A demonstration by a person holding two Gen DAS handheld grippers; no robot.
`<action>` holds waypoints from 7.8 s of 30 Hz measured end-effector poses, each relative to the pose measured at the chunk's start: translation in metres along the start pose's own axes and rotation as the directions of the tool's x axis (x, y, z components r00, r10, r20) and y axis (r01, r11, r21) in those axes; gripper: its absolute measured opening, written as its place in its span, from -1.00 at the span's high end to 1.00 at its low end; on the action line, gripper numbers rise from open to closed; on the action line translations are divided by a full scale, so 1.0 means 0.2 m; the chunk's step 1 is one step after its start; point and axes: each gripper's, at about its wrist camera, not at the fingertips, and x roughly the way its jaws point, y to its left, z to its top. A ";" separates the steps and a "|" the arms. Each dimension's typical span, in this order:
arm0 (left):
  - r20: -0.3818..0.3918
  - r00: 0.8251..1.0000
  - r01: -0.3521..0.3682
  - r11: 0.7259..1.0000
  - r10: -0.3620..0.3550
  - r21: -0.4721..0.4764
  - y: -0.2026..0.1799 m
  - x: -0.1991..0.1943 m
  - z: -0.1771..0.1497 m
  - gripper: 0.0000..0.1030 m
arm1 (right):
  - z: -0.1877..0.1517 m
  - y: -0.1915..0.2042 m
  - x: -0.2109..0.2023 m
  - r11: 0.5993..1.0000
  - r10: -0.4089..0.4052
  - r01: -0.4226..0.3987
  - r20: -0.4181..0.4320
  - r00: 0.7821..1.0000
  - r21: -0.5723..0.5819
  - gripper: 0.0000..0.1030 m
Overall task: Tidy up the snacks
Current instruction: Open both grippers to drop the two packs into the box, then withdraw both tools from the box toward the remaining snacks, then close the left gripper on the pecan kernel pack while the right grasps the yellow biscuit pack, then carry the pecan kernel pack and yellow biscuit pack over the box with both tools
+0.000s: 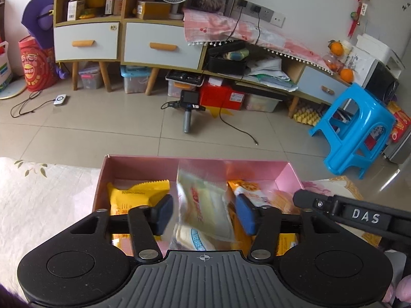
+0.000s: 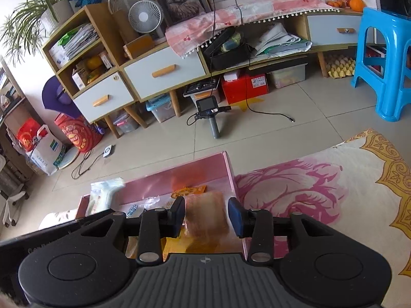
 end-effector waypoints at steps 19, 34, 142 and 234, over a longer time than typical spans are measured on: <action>0.023 0.999 0.032 0.998 -0.033 0.057 0.03 -0.56 -0.20 -0.66 | -0.14 0.17 -0.50 0.992 0.015 -0.012 0.025 1.000 -0.126 -0.48; 0.062 0.995 -0.086 0.978 0.076 0.191 0.17 -0.96 -0.55 -0.88 | -0.53 0.28 -0.76 0.954 -0.056 0.065 0.040 0.998 -0.291 -0.78; -0.141 0.987 0.047 0.976 -0.078 -0.212 0.52 -0.71 -0.80 -0.81 | -0.92 0.33 -0.40 0.824 -0.018 -0.084 -0.173 0.985 -0.560 -0.32; 0.055 0.998 -0.015 0.999 0.017 -0.050 0.10 -0.19 -0.21 0.30 | -0.17 0.15 -0.08 0.976 0.065 -0.068 -0.017 0.998 -0.206 0.21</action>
